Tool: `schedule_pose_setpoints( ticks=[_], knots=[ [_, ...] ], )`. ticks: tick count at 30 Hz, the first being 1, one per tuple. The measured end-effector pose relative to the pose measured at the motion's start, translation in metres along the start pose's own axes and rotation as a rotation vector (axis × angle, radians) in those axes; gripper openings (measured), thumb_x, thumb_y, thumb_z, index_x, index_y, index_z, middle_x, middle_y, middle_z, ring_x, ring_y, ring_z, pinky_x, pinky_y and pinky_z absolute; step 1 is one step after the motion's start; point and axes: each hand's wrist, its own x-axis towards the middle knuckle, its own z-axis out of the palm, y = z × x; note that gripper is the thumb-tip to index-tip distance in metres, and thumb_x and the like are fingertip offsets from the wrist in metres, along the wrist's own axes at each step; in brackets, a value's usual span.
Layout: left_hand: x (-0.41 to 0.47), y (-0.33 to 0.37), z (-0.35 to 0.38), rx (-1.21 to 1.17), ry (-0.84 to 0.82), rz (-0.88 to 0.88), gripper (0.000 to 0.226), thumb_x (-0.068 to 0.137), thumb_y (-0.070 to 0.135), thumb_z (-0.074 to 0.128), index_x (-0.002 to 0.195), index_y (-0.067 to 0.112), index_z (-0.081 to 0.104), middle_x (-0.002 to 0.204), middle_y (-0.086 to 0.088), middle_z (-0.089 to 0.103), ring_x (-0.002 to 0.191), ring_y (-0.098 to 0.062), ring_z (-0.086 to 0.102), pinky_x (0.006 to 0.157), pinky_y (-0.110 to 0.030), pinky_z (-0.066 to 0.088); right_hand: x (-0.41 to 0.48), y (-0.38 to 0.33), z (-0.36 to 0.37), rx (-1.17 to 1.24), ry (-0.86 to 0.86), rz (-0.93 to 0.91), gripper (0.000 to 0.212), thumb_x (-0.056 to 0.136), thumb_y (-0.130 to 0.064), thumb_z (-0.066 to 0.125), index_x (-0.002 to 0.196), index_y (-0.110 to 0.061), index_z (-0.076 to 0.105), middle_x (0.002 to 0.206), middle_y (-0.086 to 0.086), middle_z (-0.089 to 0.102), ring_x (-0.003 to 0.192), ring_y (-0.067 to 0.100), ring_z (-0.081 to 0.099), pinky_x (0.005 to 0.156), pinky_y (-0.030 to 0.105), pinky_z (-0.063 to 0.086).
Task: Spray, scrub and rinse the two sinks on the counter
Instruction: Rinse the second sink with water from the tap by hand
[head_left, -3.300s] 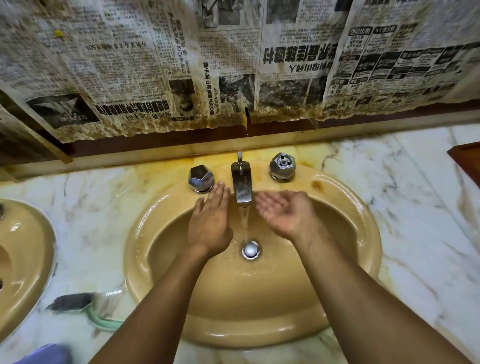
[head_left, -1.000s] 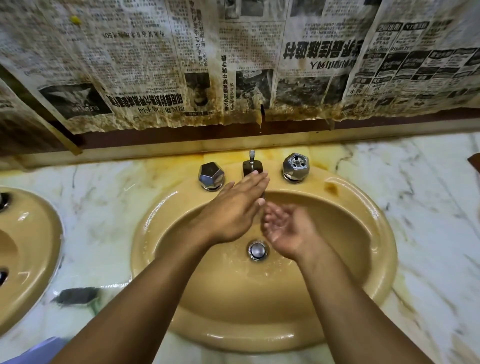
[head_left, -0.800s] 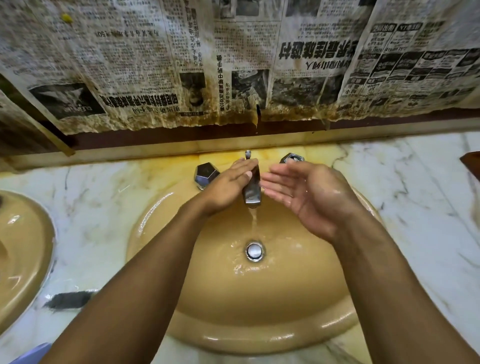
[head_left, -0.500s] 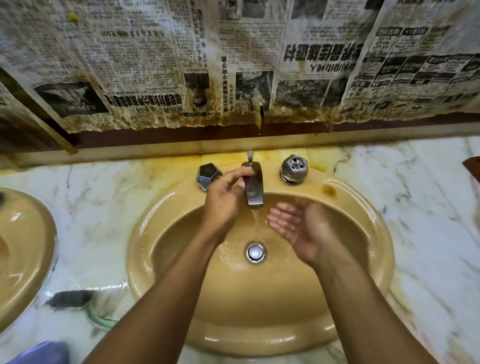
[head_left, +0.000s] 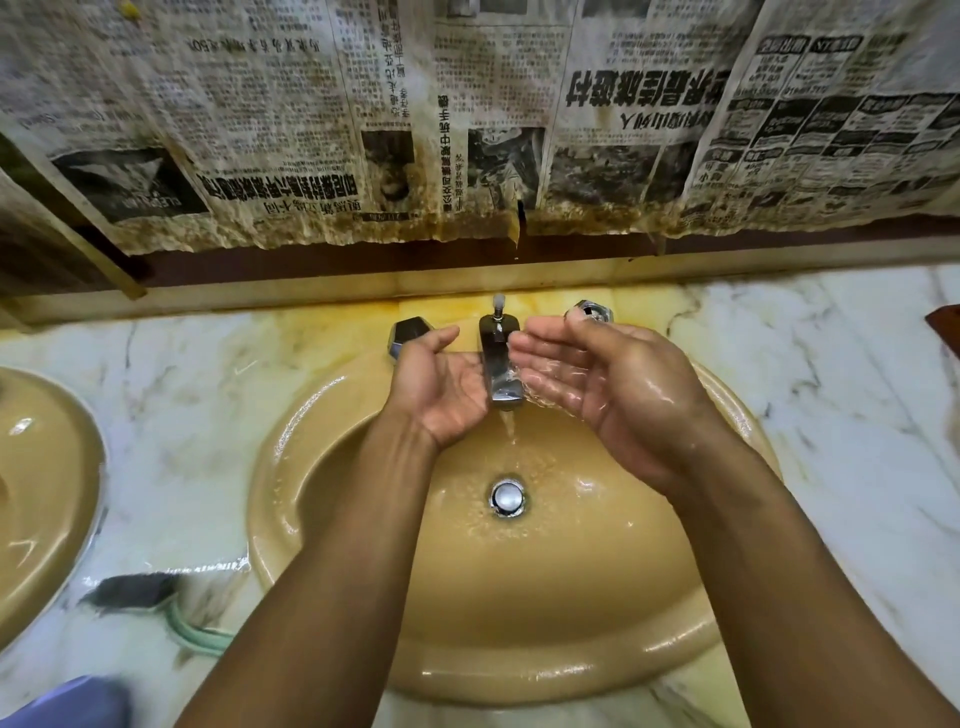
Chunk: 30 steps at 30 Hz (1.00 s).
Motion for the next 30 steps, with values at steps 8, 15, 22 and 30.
schedule_pose_setpoints(
  ticks=[8,15,22,30],
  knots=[
    [0.004,0.002,-0.009,-0.246,0.045,0.049,0.064,0.099,0.023,0.039,0.144,-0.023,0.031,0.142,-0.046,0.046,0.142,-0.05,0.043,0.126,-0.051,0.025,0.041,0.078,-0.006,0.339,0.267,0.537,0.044,0.111,-0.025,0.036,0.118,0.011,0.061,0.115,0.032,0.067,0.098,0.041,0.068,0.08,0.046,0.061],
    [0.001,-0.003,-0.004,-0.193,0.028,0.12,0.056,0.103,0.021,0.041,0.142,-0.019,0.037,0.137,-0.035,0.057,0.133,-0.039,0.056,0.115,-0.045,0.043,0.028,0.054,-0.015,0.468,0.271,0.395,0.039,0.106,-0.016,0.035,0.108,0.005,0.067,0.084,0.02,0.071,0.079,0.027,0.068,0.072,0.034,0.055],
    [0.013,-0.014,0.003,0.313,0.345,0.31,0.034,0.109,0.02,0.037,0.109,-0.001,0.063,0.1,-0.016,0.069,0.093,-0.027,0.068,0.092,-0.036,0.053,0.03,-0.028,0.022,-0.02,0.04,0.166,0.037,0.109,-0.02,0.043,0.116,0.011,0.062,0.113,0.031,0.07,0.107,0.04,0.071,0.1,0.046,0.057],
    [0.015,-0.011,0.009,1.003,0.407,0.474,0.041,0.113,0.044,0.028,0.102,0.029,0.064,0.098,0.018,0.062,0.095,0.004,0.057,0.09,-0.027,0.039,0.034,0.083,-0.005,0.509,0.319,0.578,0.041,0.11,-0.022,0.034,0.114,0.008,0.062,0.106,0.028,0.069,0.099,0.039,0.066,0.089,0.046,0.055]
  ],
)
